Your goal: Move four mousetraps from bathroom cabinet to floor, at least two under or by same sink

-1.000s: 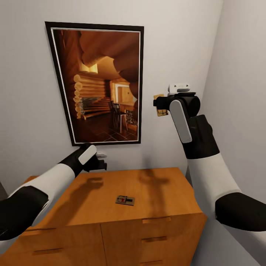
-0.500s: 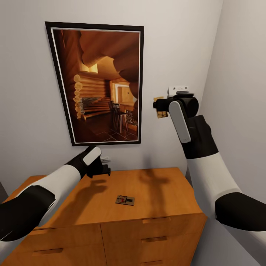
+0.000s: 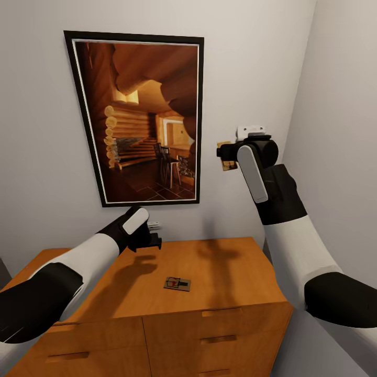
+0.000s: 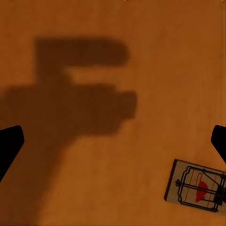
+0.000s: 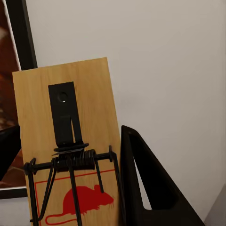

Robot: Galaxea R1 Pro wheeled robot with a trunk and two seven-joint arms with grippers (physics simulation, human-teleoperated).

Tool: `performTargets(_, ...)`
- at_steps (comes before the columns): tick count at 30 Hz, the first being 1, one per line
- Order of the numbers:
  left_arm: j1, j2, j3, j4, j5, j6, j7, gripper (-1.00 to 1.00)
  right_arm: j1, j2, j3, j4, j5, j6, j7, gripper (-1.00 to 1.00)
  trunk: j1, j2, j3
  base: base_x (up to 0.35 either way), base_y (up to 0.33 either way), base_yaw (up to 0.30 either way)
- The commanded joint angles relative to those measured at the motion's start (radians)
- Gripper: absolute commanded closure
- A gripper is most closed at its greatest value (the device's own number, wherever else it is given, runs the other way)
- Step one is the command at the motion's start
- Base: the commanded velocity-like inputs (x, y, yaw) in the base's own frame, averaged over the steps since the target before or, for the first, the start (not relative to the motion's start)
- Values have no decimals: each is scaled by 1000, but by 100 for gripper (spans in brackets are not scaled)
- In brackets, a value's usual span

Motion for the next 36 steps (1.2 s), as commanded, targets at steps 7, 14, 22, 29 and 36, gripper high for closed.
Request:
performTargets(7,-1,1,-7,-2,8,0,7,-100,-2,0,1,1,-12,2,-12,100,0,-1,-2,0,-114,0)
performTargets(14,-1,0,-9,-2,6,-1,9,-100,-1,0,1,6,-12,2,-12,100,0,-1,-2,0,-51,0)
performTargets(22,-1,0,-10,-2,7,-2,7,-100,-2,0,1,15,-11,2,-13,100,0,-1,-2,0,-50,0)
performTargets(29,-1,1,-10,-3,7,-2,5,-100,-1,-1,1,16,-11,2,-13,100,0,-1,-2,0,-61,0)
performTargets(36,-1,2,-10,-3,7,-4,4,-100,-1,-1,1,17,-12,2,-13,100,0,-1,-2,0,-9,0)
